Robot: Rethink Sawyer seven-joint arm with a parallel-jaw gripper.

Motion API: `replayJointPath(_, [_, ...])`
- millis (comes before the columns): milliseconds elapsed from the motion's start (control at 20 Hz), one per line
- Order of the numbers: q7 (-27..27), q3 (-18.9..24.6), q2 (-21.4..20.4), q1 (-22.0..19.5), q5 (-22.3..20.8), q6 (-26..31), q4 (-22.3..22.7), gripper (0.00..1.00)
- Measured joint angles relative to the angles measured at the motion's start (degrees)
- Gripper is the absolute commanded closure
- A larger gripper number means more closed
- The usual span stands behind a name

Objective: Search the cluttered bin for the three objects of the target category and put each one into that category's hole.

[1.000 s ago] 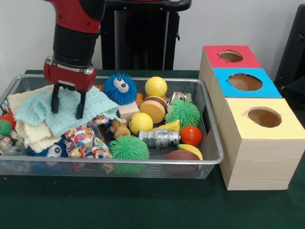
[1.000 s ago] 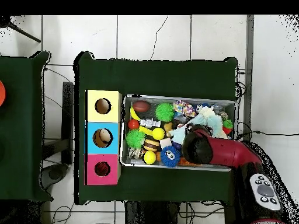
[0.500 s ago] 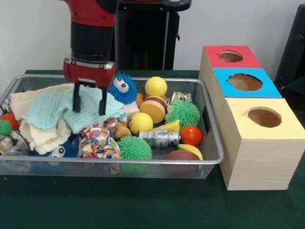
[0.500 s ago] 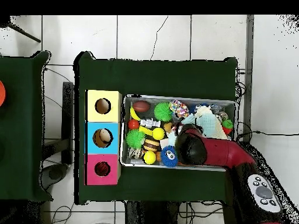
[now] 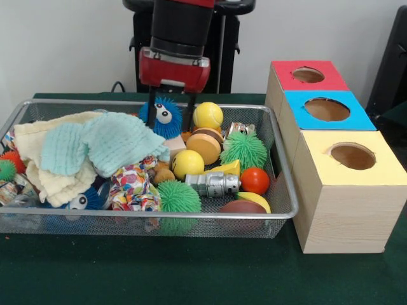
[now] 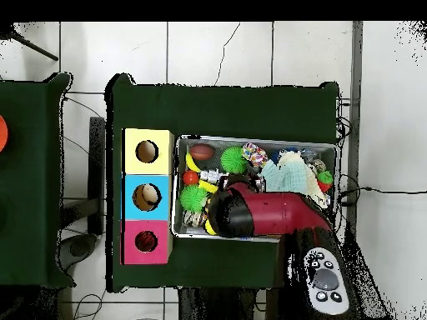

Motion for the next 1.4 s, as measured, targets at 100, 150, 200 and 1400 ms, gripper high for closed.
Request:
replayJointPath(100, [0.0, 0.9, -0.7, 0.0, 0.3, 0.1, 0.0, 0.0])
replayJointPath(150, [0.0, 1.0, -0.8, -0.2, 0.3, 0.2, 0.0, 0.0])
replayJointPath(200, [0.0, 1.2, -0.7, -0.3, 0.4, 0.2, 0.0, 0.0])
replayJointPath(1400, [0.0, 1.5, 10.6, -3.5, 0.3, -13.5, 0.0, 0.0])
